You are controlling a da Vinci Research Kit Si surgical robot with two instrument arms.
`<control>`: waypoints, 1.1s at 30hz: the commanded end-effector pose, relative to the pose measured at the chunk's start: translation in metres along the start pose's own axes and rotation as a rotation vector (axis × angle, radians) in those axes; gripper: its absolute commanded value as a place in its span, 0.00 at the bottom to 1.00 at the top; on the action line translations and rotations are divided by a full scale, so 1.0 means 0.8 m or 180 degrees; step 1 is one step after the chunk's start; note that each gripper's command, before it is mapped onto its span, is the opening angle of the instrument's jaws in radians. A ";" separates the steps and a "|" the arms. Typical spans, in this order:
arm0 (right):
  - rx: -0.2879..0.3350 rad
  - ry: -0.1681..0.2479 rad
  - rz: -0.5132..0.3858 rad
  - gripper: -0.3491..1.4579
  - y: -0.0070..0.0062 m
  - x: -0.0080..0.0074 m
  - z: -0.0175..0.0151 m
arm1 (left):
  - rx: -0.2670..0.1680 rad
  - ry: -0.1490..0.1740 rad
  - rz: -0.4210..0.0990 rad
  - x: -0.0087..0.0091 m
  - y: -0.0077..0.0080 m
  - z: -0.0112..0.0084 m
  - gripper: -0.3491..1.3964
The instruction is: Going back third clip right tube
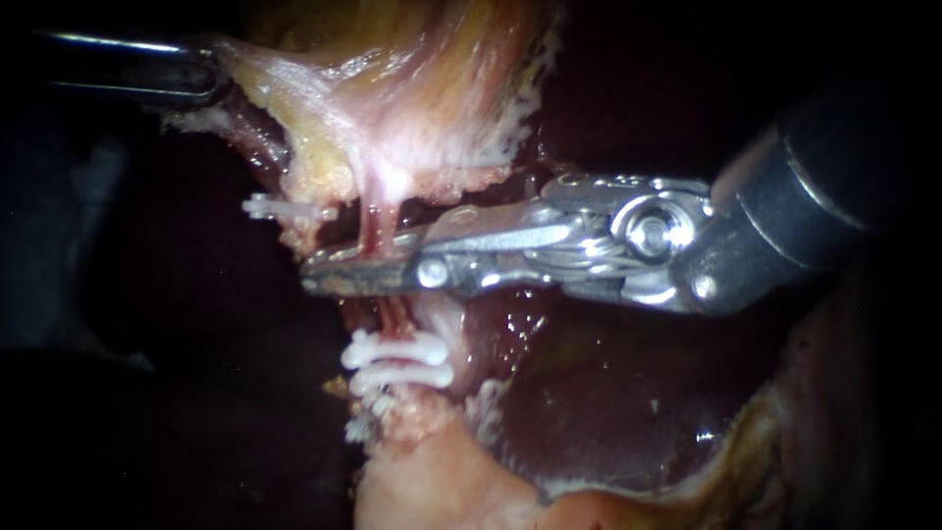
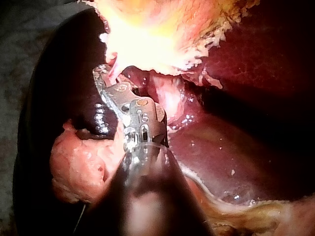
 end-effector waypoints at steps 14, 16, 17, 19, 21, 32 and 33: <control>0.0105 0.0035 -0.0111 0.44 0.0028 -0.0031 0.0029 | 0.0002 0.0001 0.0002 -0.0001 0.0001 0.0000 0.00; 0.0080 0.0052 -0.0185 0.45 0.0040 -0.0041 0.0034 | 0.0003 0.0001 0.0002 -0.0001 0.0001 0.0000 0.00; 0.0040 0.0067 -0.0211 0.45 0.0046 -0.0045 0.0035 | 0.0003 0.0001 0.0002 -0.0001 0.0001 0.0000 0.00; -0.0035 0.0093 -0.0317 0.46 0.0060 -0.0052 0.0037 | 0.0003 0.0001 0.0002 -0.0001 0.0001 0.0000 0.00; -0.0110 0.0119 -0.0413 0.47 0.0071 -0.0054 0.0037 | 0.0004 0.0002 0.0002 -0.0001 0.0001 0.0000 0.00; -0.0206 0.0141 -0.0663 0.47 0.0086 -0.0051 0.0023 | 0.0006 0.0003 0.0001 -0.0002 0.0004 0.0000 0.00; -0.0205 0.0138 -0.0701 0.47 0.0085 -0.0052 0.0023 | 0.0006 0.0003 0.0001 -0.0002 0.0004 0.0000 0.00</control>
